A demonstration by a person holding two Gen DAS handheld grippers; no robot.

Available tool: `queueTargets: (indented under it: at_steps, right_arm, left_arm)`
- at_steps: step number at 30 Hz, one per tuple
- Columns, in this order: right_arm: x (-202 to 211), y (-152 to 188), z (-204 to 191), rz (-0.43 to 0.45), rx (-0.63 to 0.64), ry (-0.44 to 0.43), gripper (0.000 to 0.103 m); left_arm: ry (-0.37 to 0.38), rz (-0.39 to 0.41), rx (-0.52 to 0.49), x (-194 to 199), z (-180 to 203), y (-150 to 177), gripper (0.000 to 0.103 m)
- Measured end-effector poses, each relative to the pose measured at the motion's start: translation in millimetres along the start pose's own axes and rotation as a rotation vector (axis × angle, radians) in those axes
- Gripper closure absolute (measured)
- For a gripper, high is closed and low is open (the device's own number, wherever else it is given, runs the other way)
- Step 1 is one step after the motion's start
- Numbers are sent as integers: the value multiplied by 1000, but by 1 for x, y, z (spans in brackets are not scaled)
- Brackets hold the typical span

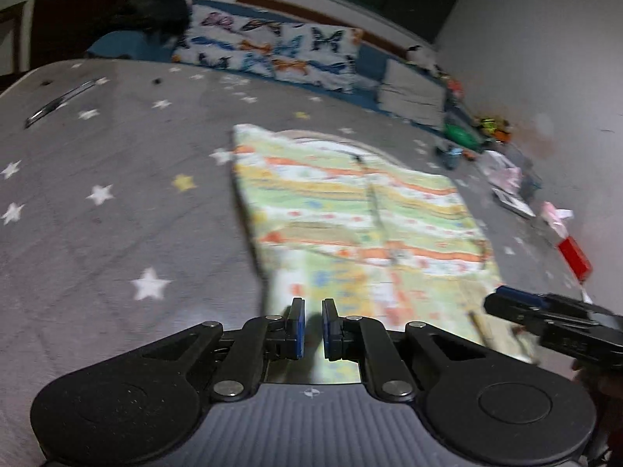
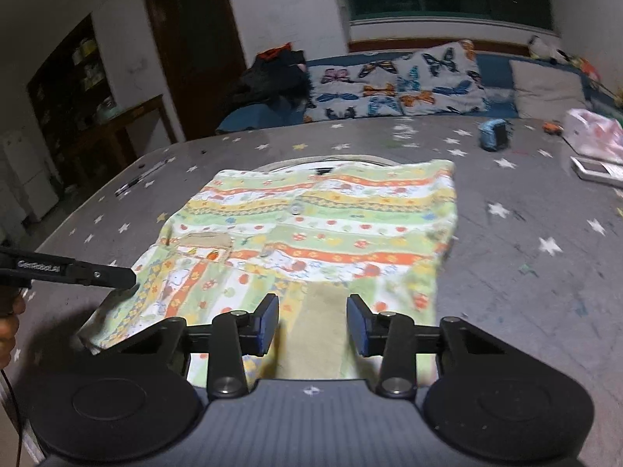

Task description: Fold clothes

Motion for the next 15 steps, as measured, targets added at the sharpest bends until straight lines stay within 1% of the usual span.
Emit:
queueTargets:
  at_steps: [4, 7, 10, 15]
  right_arm:
    - [-18, 1, -1, -51, 30, 8, 65]
    - [-21, -3, -1, -55, 47, 17, 66]
    - [-21, -8, -4, -55, 71, 20, 66]
    - [-25, -8, -6, -75, 98, 25, 66]
  left_arm:
    - [-6, 0, 12, -1, -4, -5, 94]
    - [24, 26, -2, 2, 6, -14, 94]
    - [56, 35, -51, -2, 26, -22, 93]
    - [34, -6, -130, -24, 41, -18, 93]
Point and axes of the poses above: each gripper's, at about its wrist camera, not at the fingertips, and x roughly against the way its jaws point, z to its right, y to its underside, the point moved 6 cm from there along -x, roughly the way its jaws point, and after that the axes turned 9 degrees about -y, right-handed, at the moved point
